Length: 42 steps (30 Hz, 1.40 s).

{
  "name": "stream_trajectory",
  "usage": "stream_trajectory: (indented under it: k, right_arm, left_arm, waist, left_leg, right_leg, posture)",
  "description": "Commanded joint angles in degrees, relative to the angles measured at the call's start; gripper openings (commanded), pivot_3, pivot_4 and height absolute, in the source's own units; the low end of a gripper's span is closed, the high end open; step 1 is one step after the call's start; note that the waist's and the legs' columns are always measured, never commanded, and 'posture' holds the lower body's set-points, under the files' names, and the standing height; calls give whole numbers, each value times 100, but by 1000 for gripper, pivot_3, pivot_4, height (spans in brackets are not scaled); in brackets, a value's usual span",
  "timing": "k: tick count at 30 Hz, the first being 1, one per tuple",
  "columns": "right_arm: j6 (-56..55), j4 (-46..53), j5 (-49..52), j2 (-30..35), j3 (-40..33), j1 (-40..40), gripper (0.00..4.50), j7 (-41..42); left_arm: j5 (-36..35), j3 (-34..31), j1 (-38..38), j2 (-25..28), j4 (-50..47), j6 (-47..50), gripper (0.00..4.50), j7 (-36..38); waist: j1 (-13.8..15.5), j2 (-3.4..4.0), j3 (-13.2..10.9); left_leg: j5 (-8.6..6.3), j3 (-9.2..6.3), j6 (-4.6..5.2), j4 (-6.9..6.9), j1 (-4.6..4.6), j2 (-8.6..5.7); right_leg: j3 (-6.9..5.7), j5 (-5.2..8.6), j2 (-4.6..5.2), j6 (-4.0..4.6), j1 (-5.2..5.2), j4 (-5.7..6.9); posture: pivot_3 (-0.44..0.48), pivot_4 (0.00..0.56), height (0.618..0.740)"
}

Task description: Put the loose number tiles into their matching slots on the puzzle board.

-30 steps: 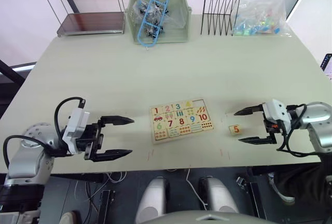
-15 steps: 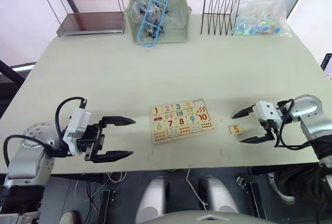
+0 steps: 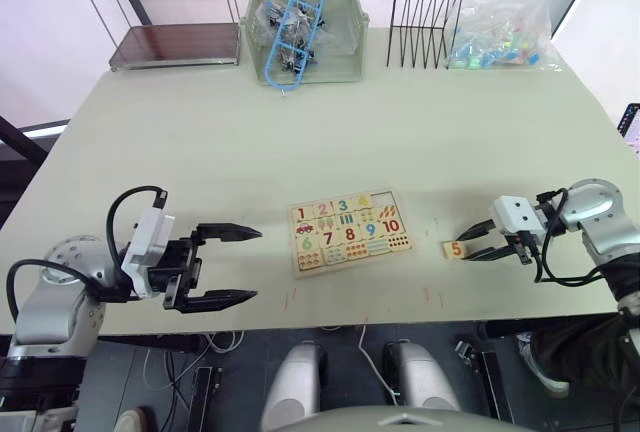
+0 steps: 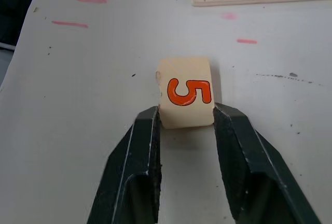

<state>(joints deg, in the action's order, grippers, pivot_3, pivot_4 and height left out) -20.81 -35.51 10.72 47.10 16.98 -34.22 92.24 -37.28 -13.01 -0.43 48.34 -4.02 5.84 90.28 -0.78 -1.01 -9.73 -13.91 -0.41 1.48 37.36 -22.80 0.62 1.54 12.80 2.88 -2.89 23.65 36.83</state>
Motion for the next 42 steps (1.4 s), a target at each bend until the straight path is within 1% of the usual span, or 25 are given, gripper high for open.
stream_trajectory:
  k: [1,6,9,13,16,20,25,30,36,42]
  right_arm:
    - [-102,-121,-44,95,8,-28,950,26]
    - [280,200,-38,130,-258,3,950,-83]
    - [818,780,-92,268,-355,24,950,-320]
    - [1821,1702,-186,427,-432,77,950,-665]
    - [2879,2528,-275,540,-392,-7,950,-905]
    - [3931,3091,-362,479,-283,-346,950,-1047]
    - [4426,3125,-662,347,75,-900,950,-983]
    - [4733,3009,-1013,96,552,-1598,950,-849]
    - [4838,2431,-1527,-333,1070,-2424,950,-791]
    - [4818,1977,-1873,-804,1448,-2952,950,-694]
  left_arm:
    - [-33,-75,-42,35,-113,-65,4500,57]
    - [-24,-82,-19,14,-104,-97,4500,49]
    - [-25,-99,35,-5,-125,-112,4500,24]
    - [-21,-100,97,-40,-149,-131,4500,-25]
    - [-35,-113,151,-85,-181,-138,4500,-98]
    - [-29,-183,232,-128,-163,-192,4500,-205]
    - [-42,-253,378,-208,-180,-215,4500,-402]
    - [-88,-431,573,-450,-362,-200,4500,-896]
    - [-33,-548,880,-662,-663,-253,4500,-1283]
    - [16,-650,1173,-812,-893,-301,4500,-1621]
  waist:
    - [1,0,0]
    - [1,0,0]
    - [1,5,-3]
    - [2,8,-5]
    - [-1,8,-5]
    - [1,8,-5]
    - [-2,8,-5]
    - [-6,9,-6]
    - [-18,9,-6]
    - [-9,10,-6]
  left_leg:
    - [0,0,0,0,1,0]
    - [0,0,0,1,2,0]
    - [0,-2,0,1,1,0]
    - [0,-5,0,1,-1,0]
    - [0,-6,0,0,-1,0]
    - [0,-7,0,1,-3,0]
    - [0,-6,0,0,-4,0]
    - [0,-7,0,1,-8,0]
    - [0,-17,0,0,-9,-1]
    - [0,-21,-1,-2,-12,-2]
  right_leg:
    - [0,0,0,0,-1,0]
    - [0,0,1,0,-2,0]
    - [0,0,1,1,-1,1]
    - [1,0,2,0,4,3]
    - [1,0,1,0,5,3]
    - [1,0,2,0,7,3]
    - [0,0,2,0,7,2]
    - [-2,-1,3,-1,10,2]
    - [3,-2,6,-2,16,3]
    - [0,-2,11,-2,17,2]
  posture:
    - [0,150,740]
    - [0,150,740]
    - [0,150,740]
    - [0,150,740]
    - [0,150,740]
    - [0,150,740]
    - [0,150,740]
    - [0,150,740]
    - [0,150,740]
    - [0,150,740]
